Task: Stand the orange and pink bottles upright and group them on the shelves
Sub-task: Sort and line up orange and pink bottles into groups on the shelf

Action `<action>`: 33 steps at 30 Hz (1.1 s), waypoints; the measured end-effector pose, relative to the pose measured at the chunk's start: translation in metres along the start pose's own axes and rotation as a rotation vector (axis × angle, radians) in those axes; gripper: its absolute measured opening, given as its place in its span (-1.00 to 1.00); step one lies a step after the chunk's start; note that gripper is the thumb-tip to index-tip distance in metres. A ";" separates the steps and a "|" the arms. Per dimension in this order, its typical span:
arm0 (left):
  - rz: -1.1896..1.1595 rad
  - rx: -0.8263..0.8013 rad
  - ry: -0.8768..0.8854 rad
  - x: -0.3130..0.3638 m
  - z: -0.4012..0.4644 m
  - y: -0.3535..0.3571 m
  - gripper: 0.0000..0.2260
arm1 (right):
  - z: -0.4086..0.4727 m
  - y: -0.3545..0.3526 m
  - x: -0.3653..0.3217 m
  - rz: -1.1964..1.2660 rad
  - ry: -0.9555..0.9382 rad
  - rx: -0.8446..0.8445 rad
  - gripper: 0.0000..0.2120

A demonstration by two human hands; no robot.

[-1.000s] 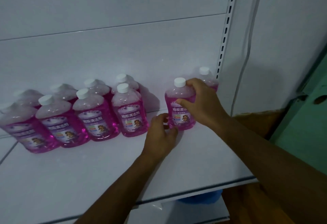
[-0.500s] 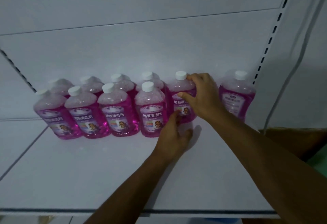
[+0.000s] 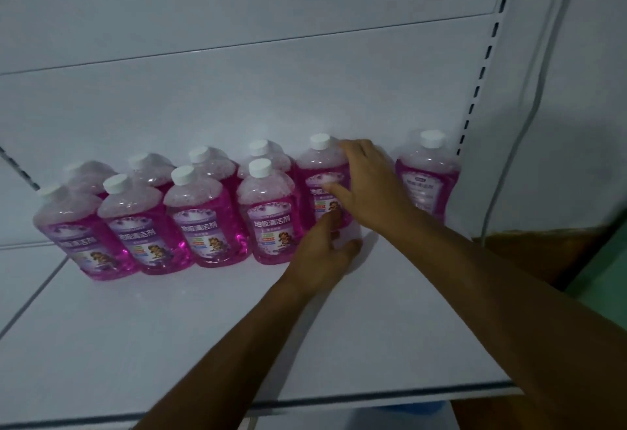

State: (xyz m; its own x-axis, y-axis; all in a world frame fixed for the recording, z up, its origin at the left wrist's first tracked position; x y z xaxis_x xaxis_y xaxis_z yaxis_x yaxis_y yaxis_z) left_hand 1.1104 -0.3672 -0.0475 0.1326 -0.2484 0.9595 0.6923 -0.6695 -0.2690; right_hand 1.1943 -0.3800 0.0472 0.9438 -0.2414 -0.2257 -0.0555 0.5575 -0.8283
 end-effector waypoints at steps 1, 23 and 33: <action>0.004 -0.013 0.013 0.004 0.003 0.005 -0.57 | -0.006 -0.009 0.003 -0.011 -0.007 0.040 -0.43; -0.122 -0.044 0.032 0.019 -0.003 0.054 -0.57 | -0.032 -0.053 0.080 0.154 0.066 -0.052 -0.40; -0.034 0.099 0.118 0.009 -0.023 -0.008 -0.67 | -0.028 -0.023 0.028 0.667 -0.083 -0.457 -0.46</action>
State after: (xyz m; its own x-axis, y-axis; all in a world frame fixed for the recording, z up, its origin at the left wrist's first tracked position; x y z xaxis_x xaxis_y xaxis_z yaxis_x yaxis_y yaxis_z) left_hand 1.0899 -0.3800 -0.0381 0.0279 -0.3110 0.9500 0.7626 -0.6079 -0.2214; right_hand 1.2127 -0.4216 0.0460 0.6849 0.0969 -0.7221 -0.7257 0.1795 -0.6642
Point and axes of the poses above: each hand's wrist, its own z-axis towards the middle knuckle, its own y-axis out of the palm, x = y × z, the point moved 10 cm from there along z, towards the middle knuckle, and after that the axes turned 13 degrees about -z, right-handed, at the moved point
